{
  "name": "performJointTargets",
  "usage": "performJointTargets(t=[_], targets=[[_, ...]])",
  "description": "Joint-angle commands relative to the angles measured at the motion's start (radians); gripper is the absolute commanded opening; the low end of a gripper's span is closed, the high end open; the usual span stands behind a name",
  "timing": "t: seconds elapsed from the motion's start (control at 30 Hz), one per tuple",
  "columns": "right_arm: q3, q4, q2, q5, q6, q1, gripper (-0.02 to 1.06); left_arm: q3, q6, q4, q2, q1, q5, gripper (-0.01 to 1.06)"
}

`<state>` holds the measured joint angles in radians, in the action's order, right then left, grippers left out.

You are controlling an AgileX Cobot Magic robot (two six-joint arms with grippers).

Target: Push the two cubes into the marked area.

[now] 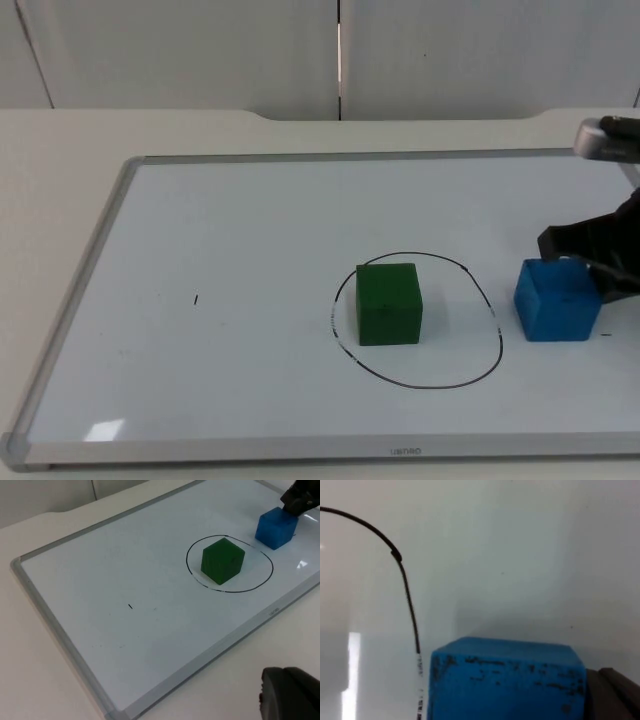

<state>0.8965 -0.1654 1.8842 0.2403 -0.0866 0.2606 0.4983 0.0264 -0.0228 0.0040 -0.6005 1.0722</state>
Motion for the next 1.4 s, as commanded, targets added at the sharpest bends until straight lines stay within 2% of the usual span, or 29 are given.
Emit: performJointTargets(t=[0.0,0.37,0.53,0.8,1.13,1.37], targets=[[0.004,-0.001,-0.004,0.006,-0.009,0.016,0.00,-0.004,-0.006,0.005,-0.004,-0.004,0.004,0.00],[0.004,0.009,-0.004,0.029,-0.005,0.019,0.00,-0.004,-0.006,0.005,-0.004,-0.004,0.004,0.00],[0.004,0.051,-0.004,0.042,-0.003,0.019,0.00,-0.004,-0.006,0.005,-0.004,-0.004,0.004,0.00],[0.004,0.047,-0.004,0.036,-0.056,0.030,0.00,-0.004,-0.006,0.005,-0.004,-0.004,0.004,0.00],[0.004,0.026,-0.004,0.008,-0.060,0.055,0.00,-0.004,-0.006,0.005,-0.004,-0.004,0.004,0.00],[0.004,0.032,-0.004,0.035,-0.060,0.055,0.00,-0.004,-0.006,0.005,-0.004,-0.004,0.004,0.00]])
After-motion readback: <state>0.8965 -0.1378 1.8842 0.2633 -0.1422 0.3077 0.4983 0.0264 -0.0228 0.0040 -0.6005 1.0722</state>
